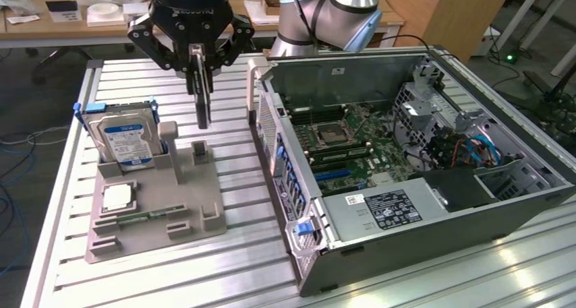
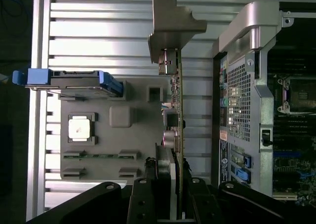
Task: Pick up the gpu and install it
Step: 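Pick up the gpu and move the gpu toward the slot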
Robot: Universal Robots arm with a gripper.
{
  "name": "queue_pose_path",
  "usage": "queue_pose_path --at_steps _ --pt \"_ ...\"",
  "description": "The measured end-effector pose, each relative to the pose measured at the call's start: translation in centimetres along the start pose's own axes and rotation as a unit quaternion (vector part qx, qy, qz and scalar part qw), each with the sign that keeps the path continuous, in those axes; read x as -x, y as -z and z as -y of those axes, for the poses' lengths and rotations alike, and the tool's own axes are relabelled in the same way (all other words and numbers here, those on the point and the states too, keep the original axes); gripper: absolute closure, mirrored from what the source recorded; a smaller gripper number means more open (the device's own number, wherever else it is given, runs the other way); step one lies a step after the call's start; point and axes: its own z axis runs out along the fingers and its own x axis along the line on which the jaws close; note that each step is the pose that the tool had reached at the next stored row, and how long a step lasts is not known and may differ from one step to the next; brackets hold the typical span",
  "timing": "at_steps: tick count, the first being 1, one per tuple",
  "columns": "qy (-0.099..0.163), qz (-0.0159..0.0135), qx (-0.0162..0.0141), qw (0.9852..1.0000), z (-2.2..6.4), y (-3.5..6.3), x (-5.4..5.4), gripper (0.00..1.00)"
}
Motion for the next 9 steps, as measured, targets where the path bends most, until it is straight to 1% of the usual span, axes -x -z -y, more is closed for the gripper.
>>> queue_pose_path --at_steps 9 --pt "0.000 0.0000 0.0000 1.0000 0.00 0.00 0.21 0.72"
